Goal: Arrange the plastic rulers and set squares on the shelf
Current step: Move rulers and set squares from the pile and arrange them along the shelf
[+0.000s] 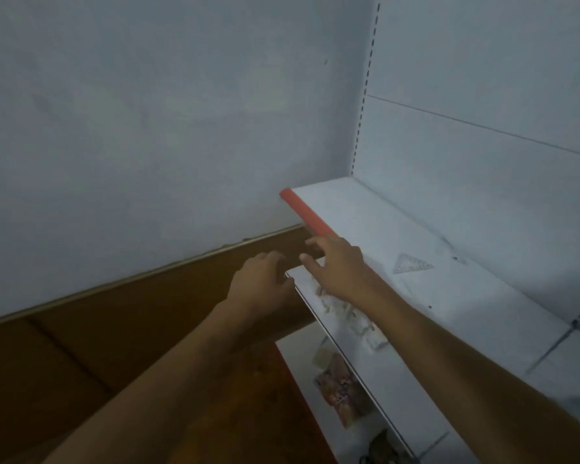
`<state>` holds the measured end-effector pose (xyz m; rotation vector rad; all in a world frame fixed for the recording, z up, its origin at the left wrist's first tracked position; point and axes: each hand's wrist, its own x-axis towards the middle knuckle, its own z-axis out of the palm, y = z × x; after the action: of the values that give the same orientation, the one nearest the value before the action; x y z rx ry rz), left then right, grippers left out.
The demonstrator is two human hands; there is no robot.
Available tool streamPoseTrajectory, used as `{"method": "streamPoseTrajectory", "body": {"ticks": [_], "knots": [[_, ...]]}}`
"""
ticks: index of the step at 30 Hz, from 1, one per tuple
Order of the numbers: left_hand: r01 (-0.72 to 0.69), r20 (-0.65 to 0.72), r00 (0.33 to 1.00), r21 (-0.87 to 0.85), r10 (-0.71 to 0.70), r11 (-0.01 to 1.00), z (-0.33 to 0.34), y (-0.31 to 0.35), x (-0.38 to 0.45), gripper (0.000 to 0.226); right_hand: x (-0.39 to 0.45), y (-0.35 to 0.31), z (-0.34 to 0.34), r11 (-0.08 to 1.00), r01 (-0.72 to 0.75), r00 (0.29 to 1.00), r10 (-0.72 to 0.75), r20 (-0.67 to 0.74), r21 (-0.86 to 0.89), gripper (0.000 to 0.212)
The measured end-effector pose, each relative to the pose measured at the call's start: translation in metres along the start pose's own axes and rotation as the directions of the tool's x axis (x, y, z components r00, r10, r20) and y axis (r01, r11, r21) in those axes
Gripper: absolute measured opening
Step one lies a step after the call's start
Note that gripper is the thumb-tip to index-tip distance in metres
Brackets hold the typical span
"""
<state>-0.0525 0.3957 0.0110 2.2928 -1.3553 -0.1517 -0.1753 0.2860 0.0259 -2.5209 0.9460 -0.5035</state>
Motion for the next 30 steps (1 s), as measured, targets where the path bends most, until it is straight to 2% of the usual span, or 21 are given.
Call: {"method": "streamPoseTrajectory", "body": {"ticks": [4,7,15,20,24,28,30], "knots": [[0.056,-0.034,0.998,0.02,-0.056,0.998,-0.026,-0.043,0.023,0.051,0.038,-0.037,0.015,0.999,0.022,1.0,-0.021,0.02,-0.025,0.043],[0.044,-0.03,0.999,-0.004,-0.044,0.999,-0.029,-0.06,0.044,0.052,0.063,-0.045,0.026,0.998,0.017,1.0,-0.016,0.018,-0.059,0.043],[0.027,0.082,0.996,-0.035,-0.024,0.999,-0.002,-0.07,0.115,0.053,0.14,-0.013,0.05,0.997,-0.024,1.0,0.025,0.011,-0.075,0.039],[-0.035,0.102,0.994,-0.013,0.036,0.999,0.004,-0.052,0.18,0.041,0.191,0.024,0.049,0.991,-0.086,0.996,0.084,-0.02,-0.104,0.042],[-0.114,0.074,0.99,-0.088,0.121,0.99,0.02,-0.02,0.226,0.027,0.214,0.06,0.041,0.986,-0.151,0.987,0.147,-0.061,-0.076,0.042],[-0.172,0.155,0.97,-0.102,0.186,0.98,0.06,0.009,0.257,0.036,0.209,0.101,0.027,0.961,-0.259,0.961,0.247,-0.126,-0.091,0.039],[-0.262,0.224,0.932,-0.128,0.286,0.956,0.082,0.031,0.27,0.041,0.202,0.125,0.015,0.932,-0.346,0.93,0.326,-0.17,-0.11,0.039]]}}
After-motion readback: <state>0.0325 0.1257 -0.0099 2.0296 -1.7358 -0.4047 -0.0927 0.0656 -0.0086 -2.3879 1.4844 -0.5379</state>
